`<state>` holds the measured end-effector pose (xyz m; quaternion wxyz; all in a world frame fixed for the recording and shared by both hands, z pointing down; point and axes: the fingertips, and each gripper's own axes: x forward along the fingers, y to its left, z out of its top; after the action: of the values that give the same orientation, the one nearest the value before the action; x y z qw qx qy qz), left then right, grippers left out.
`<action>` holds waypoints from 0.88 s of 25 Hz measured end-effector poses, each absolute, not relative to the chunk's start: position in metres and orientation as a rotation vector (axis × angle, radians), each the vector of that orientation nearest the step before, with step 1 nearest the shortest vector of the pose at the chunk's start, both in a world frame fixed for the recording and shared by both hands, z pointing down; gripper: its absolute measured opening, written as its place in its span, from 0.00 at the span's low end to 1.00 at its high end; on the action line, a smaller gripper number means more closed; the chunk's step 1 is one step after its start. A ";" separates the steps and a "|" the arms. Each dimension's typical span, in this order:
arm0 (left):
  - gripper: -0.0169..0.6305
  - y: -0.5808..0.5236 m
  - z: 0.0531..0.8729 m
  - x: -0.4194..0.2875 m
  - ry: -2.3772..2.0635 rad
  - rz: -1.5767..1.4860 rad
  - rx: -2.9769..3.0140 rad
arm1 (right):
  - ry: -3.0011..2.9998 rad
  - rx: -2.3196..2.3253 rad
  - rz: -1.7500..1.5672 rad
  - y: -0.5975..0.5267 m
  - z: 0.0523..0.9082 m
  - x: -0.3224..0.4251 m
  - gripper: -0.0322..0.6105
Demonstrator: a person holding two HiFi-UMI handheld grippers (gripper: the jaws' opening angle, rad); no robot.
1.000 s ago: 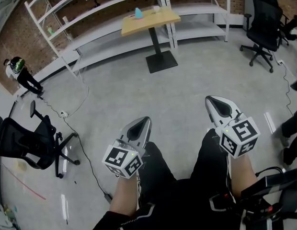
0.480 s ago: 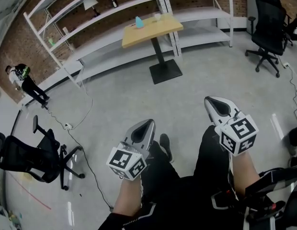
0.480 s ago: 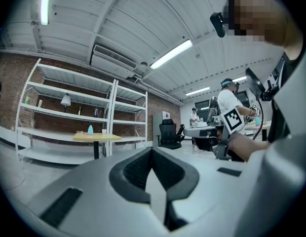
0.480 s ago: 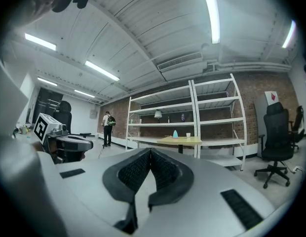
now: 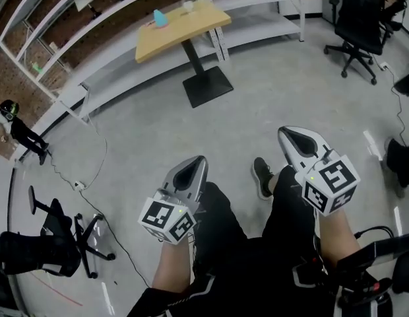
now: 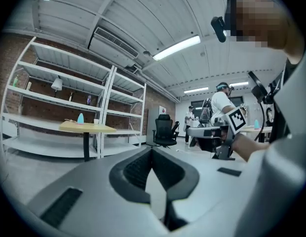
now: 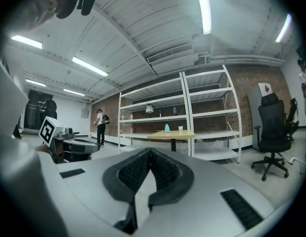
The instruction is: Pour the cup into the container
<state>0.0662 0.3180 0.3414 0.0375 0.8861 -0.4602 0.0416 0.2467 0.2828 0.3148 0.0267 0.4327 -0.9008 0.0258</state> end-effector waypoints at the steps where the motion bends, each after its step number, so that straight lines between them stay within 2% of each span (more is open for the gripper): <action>1: 0.03 0.306 0.343 0.069 -1.400 0.136 2.722 | -2.781 1.337 0.082 0.272 0.316 0.248 0.05; 9: 0.03 0.205 0.341 0.052 -1.425 0.147 2.720 | -2.808 1.322 0.054 0.167 0.312 0.229 0.05; 22: 0.03 0.055 0.322 -0.013 -1.527 0.105 2.722 | -2.854 1.272 -0.035 0.000 0.292 0.164 0.05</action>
<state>-0.0131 0.0551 0.3222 0.0095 0.8715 -0.4891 0.0336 0.1639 0.0001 0.2924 0.0085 0.4070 -0.9133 -0.0114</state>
